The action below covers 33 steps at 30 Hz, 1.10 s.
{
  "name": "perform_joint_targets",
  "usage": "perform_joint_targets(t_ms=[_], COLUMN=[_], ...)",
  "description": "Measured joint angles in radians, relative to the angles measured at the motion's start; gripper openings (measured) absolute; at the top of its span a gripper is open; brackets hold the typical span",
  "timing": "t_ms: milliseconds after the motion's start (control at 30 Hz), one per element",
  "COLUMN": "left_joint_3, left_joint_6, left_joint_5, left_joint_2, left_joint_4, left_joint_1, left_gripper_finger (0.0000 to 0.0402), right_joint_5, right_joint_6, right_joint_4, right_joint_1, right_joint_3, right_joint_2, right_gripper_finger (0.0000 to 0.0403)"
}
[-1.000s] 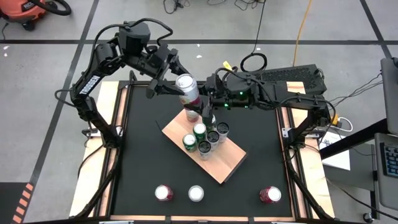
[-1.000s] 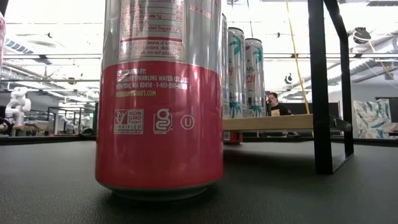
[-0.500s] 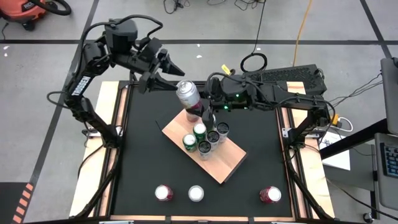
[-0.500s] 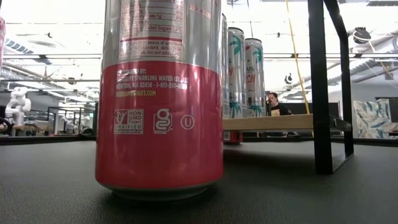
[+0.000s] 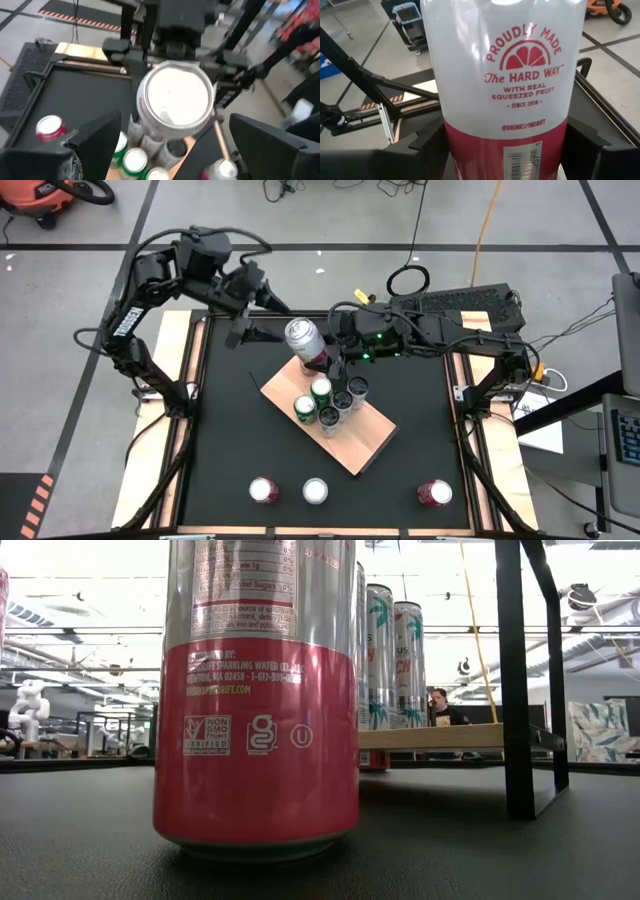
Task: Place canned beverage on shelf
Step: Put the top white and pink soda can aligned with the other white and pink soda can
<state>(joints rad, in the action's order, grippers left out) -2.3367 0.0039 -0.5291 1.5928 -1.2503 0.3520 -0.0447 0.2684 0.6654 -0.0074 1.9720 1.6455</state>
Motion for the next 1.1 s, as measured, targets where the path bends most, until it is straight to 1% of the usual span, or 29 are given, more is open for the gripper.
perform_joint_targets(t_ms=[100,200,300,367,800,900,1033,1100], left_joint_3=[0.000,-0.001,0.001,0.001,0.001,0.001,0.000,0.001], left_joint_6=[0.029,0.032,0.042,0.051,0.057,0.057,0.062,0.066], left_joint_5=[0.033,0.080,0.104,0.105,0.113,0.109,0.085,0.083], left_joint_2=[0.003,0.010,0.020,0.032,0.095,0.104,0.119,0.128], left_joint_4=[-0.028,-0.031,-0.037,-0.036,-0.037,-0.042,-0.043,-0.049], left_joint_1=[-0.019,-0.038,-0.054,-0.066,-0.126,-0.132,-0.144,-0.151], left_gripper_finger=[0.0370,0.0370,0.0370,0.0370,0.0370,0.0370,0.0370,0.0370], right_joint_5=[0.024,0.026,0.033,0.048,0.052,0.077,0.085,0.112], right_joint_6=[0.003,0.007,0.008,0.008,0.015,0.026,0.031,0.031], right_joint_4=[0.016,0.030,0.032,0.037,0.101,0.113,0.136,0.141], right_joint_1=[0.000,0.000,0.000,-0.001,0.000,0.000,0.000,0.000], right_joint_3=[0.000,0.000,0.001,0.001,0.002,0.002,0.002,0.002], right_joint_2=[0.000,0.000,0.000,0.000,0.004,0.004,0.004,0.004], right_gripper_finger=[0.0269,0.0269,0.0269,0.0269,0.0269,0.0269,0.0270,0.0270])
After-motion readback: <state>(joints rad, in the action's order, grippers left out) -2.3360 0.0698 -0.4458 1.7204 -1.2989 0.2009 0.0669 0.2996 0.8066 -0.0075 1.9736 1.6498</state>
